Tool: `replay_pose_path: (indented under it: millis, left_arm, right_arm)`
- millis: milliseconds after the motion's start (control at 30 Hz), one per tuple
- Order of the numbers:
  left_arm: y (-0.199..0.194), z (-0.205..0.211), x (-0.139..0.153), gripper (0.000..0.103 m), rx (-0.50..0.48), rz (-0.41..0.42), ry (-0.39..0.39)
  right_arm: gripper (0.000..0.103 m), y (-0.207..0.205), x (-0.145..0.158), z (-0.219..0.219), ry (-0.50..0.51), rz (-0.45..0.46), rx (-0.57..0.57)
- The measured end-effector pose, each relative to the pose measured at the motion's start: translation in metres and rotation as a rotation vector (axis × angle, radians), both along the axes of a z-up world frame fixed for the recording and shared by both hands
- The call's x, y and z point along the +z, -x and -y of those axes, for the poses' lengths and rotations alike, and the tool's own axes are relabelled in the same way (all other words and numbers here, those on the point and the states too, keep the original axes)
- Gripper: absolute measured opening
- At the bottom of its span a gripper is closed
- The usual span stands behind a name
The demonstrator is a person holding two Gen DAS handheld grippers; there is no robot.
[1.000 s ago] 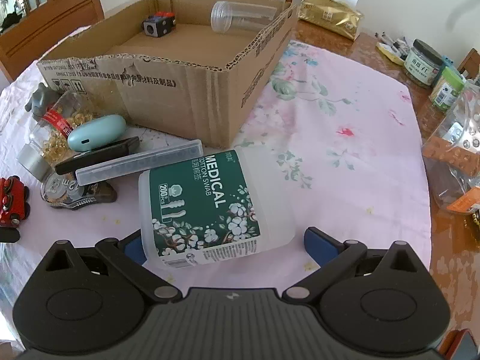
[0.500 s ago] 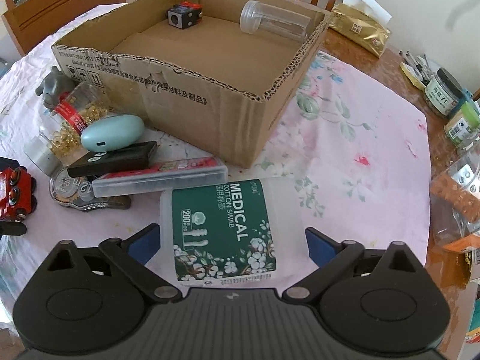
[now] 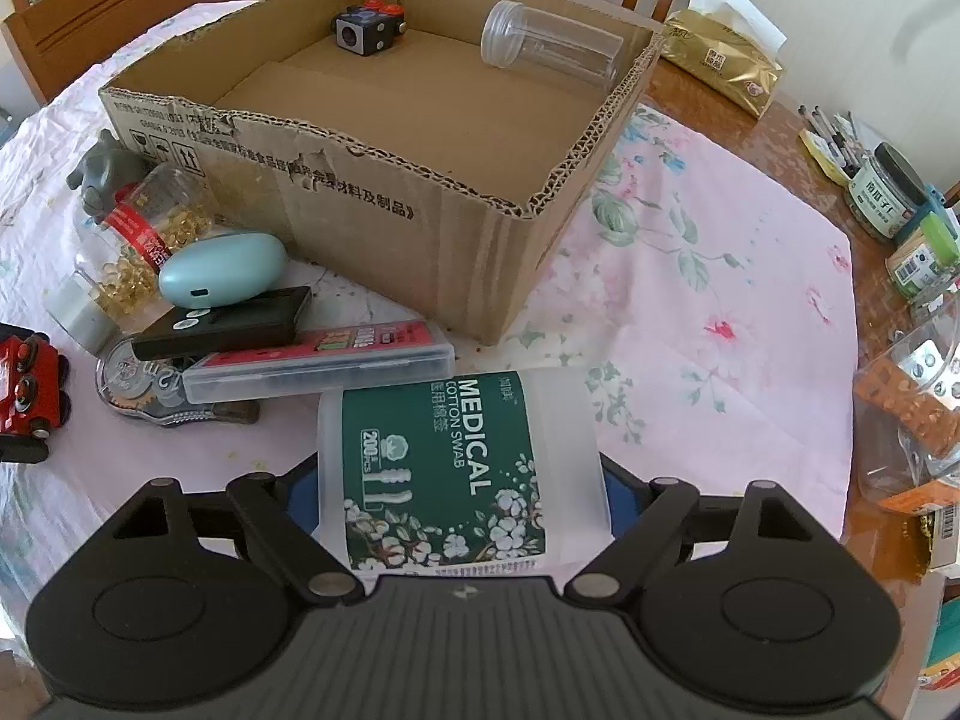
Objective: Organize rigid objects
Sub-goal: 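Close right gripper on the white MEDICAL tub while left gripper holds the train, then carry the train over the box and open left gripper while right gripper carries the tub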
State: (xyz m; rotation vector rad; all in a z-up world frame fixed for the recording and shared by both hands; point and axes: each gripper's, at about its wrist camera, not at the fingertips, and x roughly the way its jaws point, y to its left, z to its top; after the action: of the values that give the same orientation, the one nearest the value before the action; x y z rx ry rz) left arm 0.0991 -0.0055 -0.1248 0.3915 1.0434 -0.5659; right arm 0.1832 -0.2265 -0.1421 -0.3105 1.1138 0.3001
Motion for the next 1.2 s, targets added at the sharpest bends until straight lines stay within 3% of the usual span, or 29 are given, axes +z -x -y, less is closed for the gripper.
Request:
replay_pose_path:
  millis: [233, 667, 933, 1200]
  left_arm:
    - [0.001, 0.0, 0.002, 0.05, -0.026, 0.001, 0.0]
    - [-0.004, -0.008, 0.007, 0.05, 0.019, -0.01, -0.002]
    - [-0.009, -0.012, 0.04, 0.05, 0.048, 0.006, 0.038]
    - [-0.036, -0.007, 0.092, 0.05, 0.019, 0.147, 0.068]
  right_arm:
    - [0.088, 0.002, 0.001, 0.001, 0.003, -0.009, -0.005]
    - [0.088, 0.015, 0.023, 0.007, -0.006, 0.008, -0.009]
    - [0.088, 0.019, 0.053, 0.009, -0.041, 0.038, 0.011]
    - [0.088, 0.006, 0.095, 0.0, -0.096, 0.128, 0.06]
